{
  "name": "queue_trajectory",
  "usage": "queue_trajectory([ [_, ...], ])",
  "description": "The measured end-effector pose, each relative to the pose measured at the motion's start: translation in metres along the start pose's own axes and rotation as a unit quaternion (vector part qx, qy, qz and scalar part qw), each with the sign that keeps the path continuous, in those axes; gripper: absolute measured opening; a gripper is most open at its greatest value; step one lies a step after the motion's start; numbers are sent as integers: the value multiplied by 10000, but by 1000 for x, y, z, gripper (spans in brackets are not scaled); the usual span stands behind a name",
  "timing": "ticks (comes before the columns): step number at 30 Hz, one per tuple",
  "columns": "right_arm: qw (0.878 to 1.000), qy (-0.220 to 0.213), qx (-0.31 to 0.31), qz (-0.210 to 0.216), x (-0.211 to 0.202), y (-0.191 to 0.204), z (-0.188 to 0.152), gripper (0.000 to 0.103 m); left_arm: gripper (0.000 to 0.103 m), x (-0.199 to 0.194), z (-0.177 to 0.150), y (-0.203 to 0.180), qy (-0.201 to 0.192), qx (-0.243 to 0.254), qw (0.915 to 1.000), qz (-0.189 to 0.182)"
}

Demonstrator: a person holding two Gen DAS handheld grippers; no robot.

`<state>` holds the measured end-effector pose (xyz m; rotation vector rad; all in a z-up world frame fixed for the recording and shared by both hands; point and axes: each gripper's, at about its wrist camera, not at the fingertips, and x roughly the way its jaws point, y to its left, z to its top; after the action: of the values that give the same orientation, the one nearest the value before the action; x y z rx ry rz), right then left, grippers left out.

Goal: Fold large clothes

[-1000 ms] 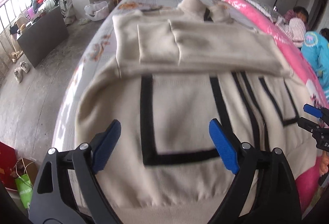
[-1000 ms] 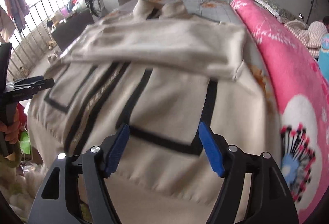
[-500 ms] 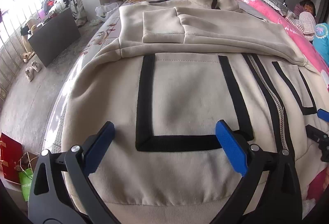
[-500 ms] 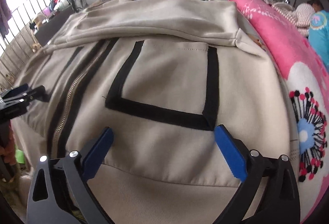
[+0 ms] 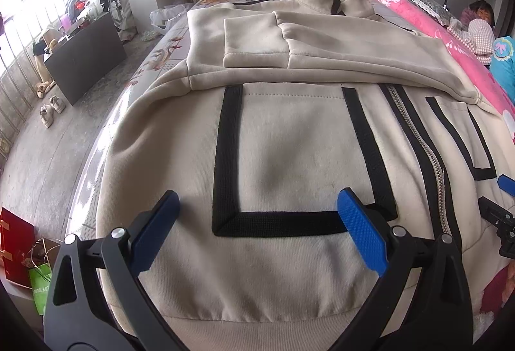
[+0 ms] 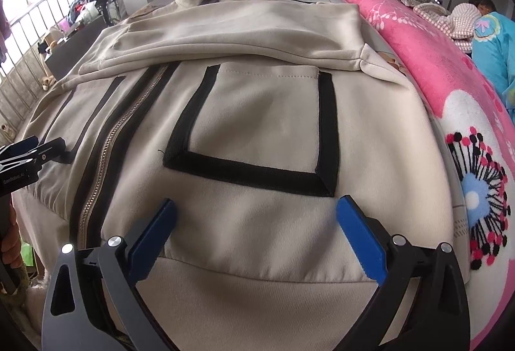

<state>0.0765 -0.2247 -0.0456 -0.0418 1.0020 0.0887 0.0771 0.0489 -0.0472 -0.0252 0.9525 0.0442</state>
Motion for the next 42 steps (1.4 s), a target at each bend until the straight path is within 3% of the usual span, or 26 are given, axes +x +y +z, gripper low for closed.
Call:
queue_trajectory([
  [42,9991,148,318,-241,1,1,2,97,96,5,7,-3,275,-78,9995,141],
])
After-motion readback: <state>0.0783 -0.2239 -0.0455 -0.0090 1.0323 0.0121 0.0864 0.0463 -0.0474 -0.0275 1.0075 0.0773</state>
